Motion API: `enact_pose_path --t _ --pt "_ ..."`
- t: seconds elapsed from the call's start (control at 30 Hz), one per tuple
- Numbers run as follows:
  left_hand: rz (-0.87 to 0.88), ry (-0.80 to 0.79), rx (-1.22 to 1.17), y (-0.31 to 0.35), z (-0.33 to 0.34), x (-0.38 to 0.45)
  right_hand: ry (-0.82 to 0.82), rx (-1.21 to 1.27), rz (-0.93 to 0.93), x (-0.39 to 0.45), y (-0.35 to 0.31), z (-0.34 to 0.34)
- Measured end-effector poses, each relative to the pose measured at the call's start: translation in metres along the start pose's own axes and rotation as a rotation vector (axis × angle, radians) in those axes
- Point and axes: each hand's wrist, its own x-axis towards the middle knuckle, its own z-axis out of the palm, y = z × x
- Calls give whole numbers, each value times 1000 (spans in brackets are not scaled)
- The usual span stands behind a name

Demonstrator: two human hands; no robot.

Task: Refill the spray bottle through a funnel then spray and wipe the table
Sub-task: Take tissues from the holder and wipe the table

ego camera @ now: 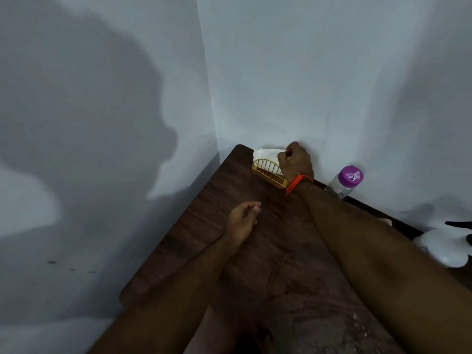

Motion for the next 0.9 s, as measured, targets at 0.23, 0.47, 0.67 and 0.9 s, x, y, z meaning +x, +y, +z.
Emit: enact_pose_path --t 0.23,0.47,0.67,0.9 --pt "58 -20 32 13 11 -9 118 219 -108 -9 -14 -23" --pt "7 40 -121 27 21 -26 35 282 -214 -37 -28 -51" --pt "-169 -38 -904 50 23 -31 -220 317 -501 -106 -26 -66" --pt "-264 -33 -1111 56 30 -75 -383 332 -438 -172 -6 -81"
